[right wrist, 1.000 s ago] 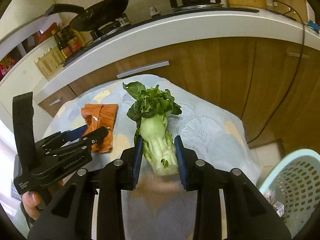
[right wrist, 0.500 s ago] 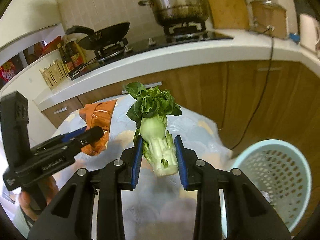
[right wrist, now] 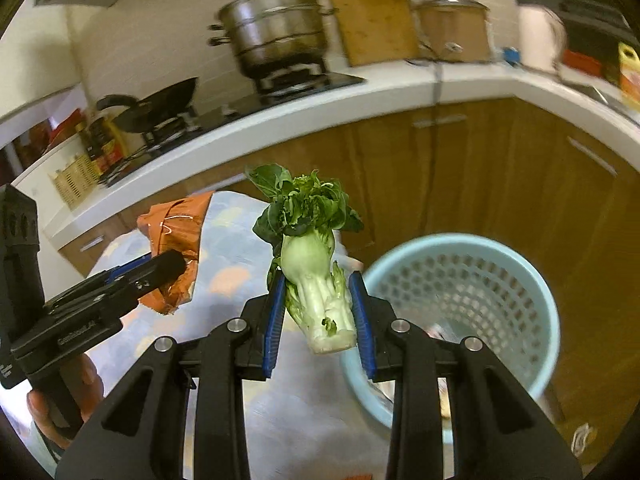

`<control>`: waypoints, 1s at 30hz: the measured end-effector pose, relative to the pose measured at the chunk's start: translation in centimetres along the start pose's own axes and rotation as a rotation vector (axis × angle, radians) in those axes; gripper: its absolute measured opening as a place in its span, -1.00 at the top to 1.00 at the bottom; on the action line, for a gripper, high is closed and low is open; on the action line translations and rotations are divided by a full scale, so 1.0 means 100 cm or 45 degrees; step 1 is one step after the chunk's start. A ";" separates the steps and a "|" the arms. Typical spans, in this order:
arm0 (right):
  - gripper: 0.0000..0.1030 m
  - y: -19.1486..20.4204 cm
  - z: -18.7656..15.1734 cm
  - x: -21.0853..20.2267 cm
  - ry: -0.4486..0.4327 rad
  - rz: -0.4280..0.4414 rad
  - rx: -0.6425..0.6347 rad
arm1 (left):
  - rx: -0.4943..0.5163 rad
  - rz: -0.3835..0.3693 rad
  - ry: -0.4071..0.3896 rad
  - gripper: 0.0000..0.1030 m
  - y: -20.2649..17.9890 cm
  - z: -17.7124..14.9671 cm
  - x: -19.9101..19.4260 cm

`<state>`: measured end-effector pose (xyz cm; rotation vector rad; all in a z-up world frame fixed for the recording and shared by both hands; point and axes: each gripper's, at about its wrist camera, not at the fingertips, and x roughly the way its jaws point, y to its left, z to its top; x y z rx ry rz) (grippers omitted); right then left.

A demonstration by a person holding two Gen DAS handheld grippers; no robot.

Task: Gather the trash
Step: 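Carry the packet and bok choy over the basket and open both tools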

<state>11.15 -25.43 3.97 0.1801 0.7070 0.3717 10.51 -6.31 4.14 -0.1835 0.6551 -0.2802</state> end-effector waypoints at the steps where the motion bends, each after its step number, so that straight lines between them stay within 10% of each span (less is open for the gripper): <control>1: 0.45 -0.013 -0.004 0.000 0.014 -0.010 0.033 | 0.012 -0.012 0.015 0.15 -0.007 -0.001 0.006; 16: 0.41 -0.115 -0.035 0.022 0.161 -0.223 0.283 | 0.096 -0.128 0.263 -0.14 -0.080 -0.019 0.109; 30: 0.39 -0.102 -0.036 0.006 0.128 -0.248 0.227 | 0.063 -0.118 0.230 -0.22 -0.067 -0.025 0.091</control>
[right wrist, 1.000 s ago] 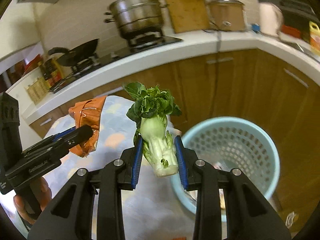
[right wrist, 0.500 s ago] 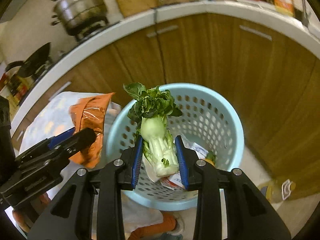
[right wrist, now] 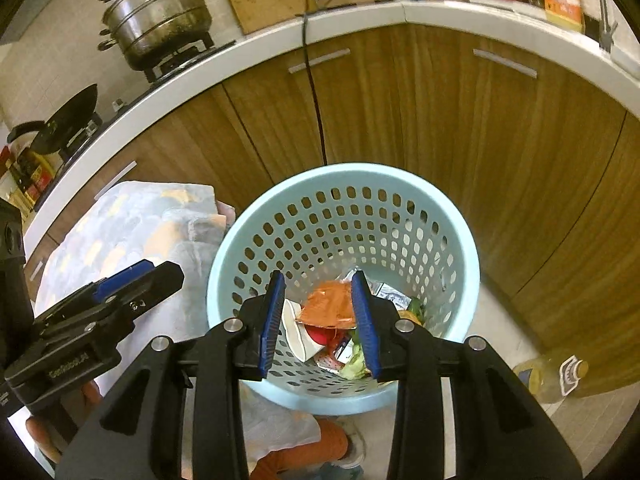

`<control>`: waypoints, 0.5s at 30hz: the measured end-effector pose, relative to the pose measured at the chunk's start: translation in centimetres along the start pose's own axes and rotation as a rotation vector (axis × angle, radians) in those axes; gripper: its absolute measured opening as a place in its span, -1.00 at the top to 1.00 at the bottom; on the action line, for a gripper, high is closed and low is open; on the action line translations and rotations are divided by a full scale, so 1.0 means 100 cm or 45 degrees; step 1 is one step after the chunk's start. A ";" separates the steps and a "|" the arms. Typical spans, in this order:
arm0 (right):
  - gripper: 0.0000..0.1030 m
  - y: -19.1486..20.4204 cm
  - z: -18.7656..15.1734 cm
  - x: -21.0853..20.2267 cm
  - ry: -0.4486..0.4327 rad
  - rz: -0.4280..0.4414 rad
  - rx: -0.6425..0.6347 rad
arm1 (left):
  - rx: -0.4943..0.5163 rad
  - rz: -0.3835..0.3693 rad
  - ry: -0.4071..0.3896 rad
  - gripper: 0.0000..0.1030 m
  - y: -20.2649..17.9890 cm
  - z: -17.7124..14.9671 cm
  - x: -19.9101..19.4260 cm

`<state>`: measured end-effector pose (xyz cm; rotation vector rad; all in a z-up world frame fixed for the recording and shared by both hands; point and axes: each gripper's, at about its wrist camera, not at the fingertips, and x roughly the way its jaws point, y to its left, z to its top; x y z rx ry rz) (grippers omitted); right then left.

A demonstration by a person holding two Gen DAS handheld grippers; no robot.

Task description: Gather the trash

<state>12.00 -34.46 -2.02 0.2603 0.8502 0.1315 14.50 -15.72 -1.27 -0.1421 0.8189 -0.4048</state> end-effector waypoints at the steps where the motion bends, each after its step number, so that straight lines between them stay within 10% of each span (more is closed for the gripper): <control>1: 0.38 0.002 -0.001 -0.003 -0.007 -0.002 -0.008 | 0.001 0.005 -0.012 -0.24 0.000 -0.001 -0.004; 15: 0.05 0.042 -0.022 -0.062 -0.239 -0.090 -0.063 | 0.149 0.278 -0.417 -0.52 -0.012 -0.040 -0.078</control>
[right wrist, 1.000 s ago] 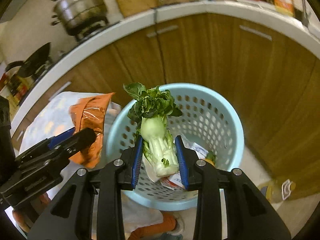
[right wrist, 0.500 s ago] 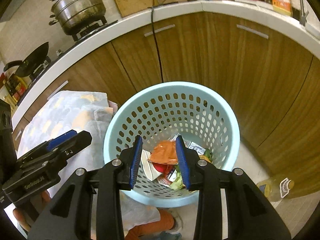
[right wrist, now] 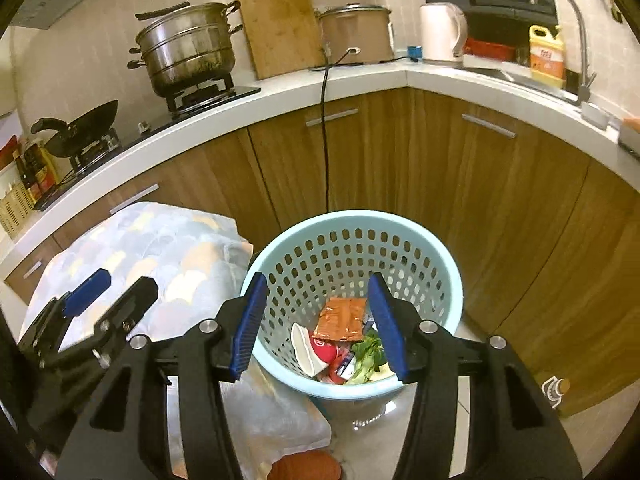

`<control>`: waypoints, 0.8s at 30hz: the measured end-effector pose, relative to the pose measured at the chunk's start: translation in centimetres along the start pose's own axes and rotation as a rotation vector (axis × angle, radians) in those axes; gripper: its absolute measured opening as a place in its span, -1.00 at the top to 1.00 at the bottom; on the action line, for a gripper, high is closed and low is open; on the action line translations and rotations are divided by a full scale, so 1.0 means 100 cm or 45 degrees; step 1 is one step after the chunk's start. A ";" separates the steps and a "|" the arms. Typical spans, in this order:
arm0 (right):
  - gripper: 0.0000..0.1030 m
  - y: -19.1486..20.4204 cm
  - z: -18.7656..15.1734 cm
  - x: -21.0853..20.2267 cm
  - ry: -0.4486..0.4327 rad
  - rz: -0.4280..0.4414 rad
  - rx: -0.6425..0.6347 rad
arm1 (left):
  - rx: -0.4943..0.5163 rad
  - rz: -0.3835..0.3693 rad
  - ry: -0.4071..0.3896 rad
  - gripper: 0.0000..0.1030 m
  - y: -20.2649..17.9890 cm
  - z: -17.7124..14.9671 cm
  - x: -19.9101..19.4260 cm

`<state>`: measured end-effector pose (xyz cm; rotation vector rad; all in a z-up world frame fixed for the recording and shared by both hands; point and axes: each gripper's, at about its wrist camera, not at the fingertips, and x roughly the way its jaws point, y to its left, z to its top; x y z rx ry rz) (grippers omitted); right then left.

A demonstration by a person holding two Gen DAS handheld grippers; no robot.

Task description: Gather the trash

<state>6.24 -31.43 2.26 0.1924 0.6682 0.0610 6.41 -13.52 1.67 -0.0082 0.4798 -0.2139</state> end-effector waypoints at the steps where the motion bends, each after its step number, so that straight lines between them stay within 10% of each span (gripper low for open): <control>1: 0.05 0.001 -0.001 -0.002 -0.004 -0.003 0.010 | 0.020 0.010 -0.016 -0.52 -0.003 -0.002 -0.001; 24: -0.06 0.017 -0.011 -0.011 -0.125 -0.165 -0.015 | -0.034 0.065 -0.046 -0.62 0.013 -0.002 -0.014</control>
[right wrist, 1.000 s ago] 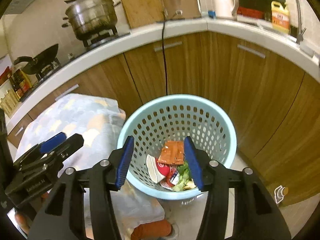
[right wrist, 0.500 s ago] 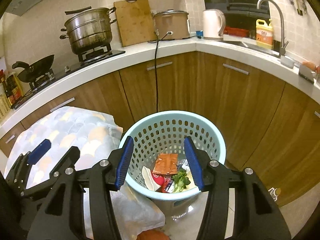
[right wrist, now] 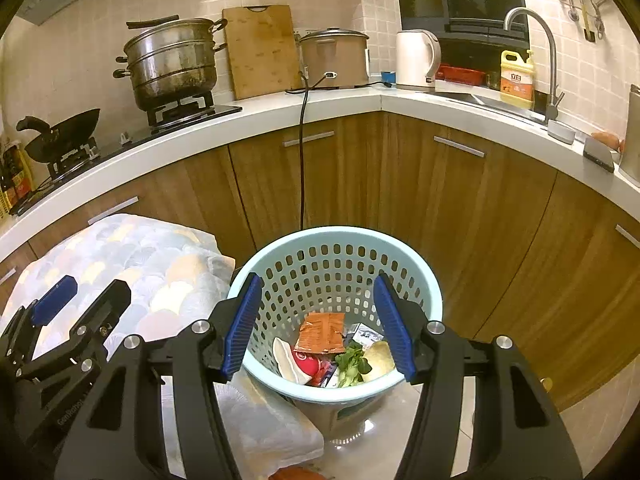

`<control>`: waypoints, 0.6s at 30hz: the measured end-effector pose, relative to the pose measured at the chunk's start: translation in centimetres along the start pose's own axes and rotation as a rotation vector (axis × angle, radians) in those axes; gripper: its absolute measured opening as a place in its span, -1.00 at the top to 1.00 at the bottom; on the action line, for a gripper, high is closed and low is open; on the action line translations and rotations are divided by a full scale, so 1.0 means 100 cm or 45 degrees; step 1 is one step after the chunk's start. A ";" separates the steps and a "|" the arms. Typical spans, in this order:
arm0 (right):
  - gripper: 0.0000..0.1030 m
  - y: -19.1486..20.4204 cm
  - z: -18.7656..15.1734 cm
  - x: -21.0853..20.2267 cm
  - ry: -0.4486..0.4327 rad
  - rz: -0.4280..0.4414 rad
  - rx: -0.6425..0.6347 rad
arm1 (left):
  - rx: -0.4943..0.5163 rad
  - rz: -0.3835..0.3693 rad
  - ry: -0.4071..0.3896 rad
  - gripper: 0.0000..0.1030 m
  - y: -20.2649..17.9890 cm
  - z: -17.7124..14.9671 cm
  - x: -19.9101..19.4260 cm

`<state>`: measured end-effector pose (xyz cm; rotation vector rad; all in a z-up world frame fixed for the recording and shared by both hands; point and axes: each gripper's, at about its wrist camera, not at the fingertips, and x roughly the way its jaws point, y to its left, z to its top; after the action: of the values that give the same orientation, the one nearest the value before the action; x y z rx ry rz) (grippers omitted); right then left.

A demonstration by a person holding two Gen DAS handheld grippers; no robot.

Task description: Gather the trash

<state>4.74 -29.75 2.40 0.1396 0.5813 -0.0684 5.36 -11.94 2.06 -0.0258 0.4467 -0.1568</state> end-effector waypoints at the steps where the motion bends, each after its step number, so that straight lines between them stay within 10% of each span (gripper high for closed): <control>1: -0.06 0.000 0.000 0.000 -0.004 -0.007 -0.005 | 0.005 0.002 -0.003 -0.62 -0.001 0.000 0.000; 18: -0.07 -0.003 -0.003 -0.013 -0.048 -0.081 -0.024 | 0.003 0.006 0.006 -0.66 0.001 -0.001 0.001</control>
<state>3.47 -29.94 2.88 0.1010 0.5487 -0.1269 5.42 -11.87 1.93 -0.0225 0.4510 -0.1529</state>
